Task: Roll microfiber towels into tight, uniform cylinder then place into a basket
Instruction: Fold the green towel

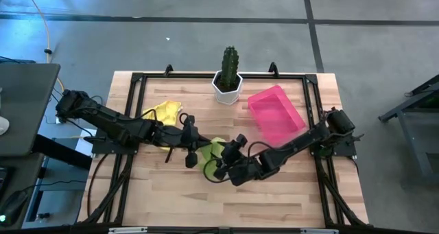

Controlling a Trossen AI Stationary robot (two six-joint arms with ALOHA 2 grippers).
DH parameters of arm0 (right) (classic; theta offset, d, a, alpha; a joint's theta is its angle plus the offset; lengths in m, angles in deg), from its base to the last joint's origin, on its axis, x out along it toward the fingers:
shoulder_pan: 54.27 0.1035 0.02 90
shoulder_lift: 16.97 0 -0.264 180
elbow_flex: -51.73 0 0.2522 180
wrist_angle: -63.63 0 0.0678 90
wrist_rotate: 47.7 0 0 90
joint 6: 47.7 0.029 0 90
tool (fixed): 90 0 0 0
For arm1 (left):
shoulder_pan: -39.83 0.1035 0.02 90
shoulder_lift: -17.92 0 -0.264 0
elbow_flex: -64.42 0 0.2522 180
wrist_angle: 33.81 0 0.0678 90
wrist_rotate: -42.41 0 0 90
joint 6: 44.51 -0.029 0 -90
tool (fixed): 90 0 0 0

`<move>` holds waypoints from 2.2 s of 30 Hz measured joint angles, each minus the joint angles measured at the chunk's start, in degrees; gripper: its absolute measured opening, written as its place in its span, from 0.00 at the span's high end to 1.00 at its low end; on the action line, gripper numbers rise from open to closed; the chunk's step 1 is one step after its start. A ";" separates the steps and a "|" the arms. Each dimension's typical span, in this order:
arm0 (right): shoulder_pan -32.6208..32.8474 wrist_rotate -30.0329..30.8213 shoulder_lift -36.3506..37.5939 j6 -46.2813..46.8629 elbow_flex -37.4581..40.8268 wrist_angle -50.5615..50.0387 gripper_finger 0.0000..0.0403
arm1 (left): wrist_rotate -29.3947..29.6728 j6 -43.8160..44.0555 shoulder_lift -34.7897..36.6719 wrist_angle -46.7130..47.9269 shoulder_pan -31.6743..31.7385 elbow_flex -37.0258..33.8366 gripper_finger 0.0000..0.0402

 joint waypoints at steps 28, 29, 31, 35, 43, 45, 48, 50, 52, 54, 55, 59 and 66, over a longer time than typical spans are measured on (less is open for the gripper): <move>-8.78 7.64 -0.13 -5.42 0.00 -19.41 0.44 | -11.10 -1.51 0.00 -4.73 -0.07 0.00 1.00; -8.61 6.27 -0.13 -5.50 0.00 -19.40 0.44 | -11.10 -1.51 0.00 -3.96 -0.07 0.00 1.00; -7.89 2.89 -0.06 -5.08 0.00 -19.43 0.44 | -11.10 -1.49 0.00 -1.77 -0.07 0.00 1.00; -5.40 -4.40 0.16 -1.67 0.00 -19.31 0.44 | -11.10 -1.34 0.02 3.36 -0.07 0.00 1.00; -0.16 -10.53 -0.06 6.03 1.01 -19.01 0.44 | -11.08 0.03 0.02 6.12 -0.07 0.00 1.00; 1.02 -9.95 -0.08 7.57 3.22 -19.37 0.44 | -11.09 0.48 0.02 6.13 -0.07 0.00 1.00; 2.28 -7.11 -0.15 10.94 7.59 -18.29 0.44 | -11.08 1.07 0.02 6.16 -0.07 0.00 1.00; 2.51 -5.31 -0.15 13.19 11.15 -16.78 0.44 | -11.08 1.07 0.02 6.14 -0.07 0.00 1.00; 2.13 -4.31 -0.15 14.30 14.53 -13.64 0.44 | -11.08 1.07 0.01 6.15 -0.07 0.00 1.00; 1.32 -4.54 -0.15 14.52 17.90 -8.67 0.44 | -11.08 1.34 0.00 6.14 -0.07 0.00 1.00; 0.79 -4.98 -0.15 14.22 19.52 -6.14 0.44 | -11.07 1.53 0.02 6.14 -0.07 0.00 1.00; -1.56 -7.77 -0.15 9.51 24.62 5.24 0.44 | -11.06 1.55 0.02 6.14 -0.07 0.00 1.00; -5.52 -8.57 -0.15 -0.43 27.26 10.61 0.44 | -11.06 1.53 0.02 6.14 -0.07 0.00 1.00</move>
